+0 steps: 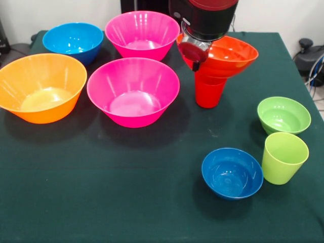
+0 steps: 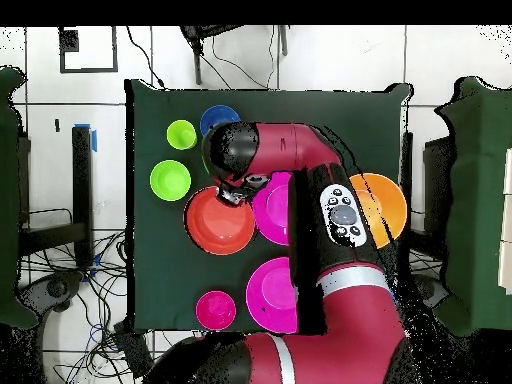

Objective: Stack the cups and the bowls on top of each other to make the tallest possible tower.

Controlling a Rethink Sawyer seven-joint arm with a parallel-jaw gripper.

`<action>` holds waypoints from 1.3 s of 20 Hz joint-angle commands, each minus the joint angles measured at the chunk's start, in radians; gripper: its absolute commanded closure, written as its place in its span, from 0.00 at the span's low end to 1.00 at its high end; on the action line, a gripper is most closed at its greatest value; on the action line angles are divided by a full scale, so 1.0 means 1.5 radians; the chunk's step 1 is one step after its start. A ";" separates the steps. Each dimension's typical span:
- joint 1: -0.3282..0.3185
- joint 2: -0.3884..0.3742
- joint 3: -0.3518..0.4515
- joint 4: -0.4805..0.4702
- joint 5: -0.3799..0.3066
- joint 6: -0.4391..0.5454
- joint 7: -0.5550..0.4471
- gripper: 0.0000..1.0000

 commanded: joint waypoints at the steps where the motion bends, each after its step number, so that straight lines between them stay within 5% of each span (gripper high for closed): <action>1: -0.024 -0.006 0.068 0.062 0.016 -0.030 -0.005 1.00; 16: -0.039 0.028 0.068 0.028 -0.032 -0.066 -0.018 1.00; 26: -0.043 0.018 0.092 0.063 -0.001 -0.112 0.002 1.00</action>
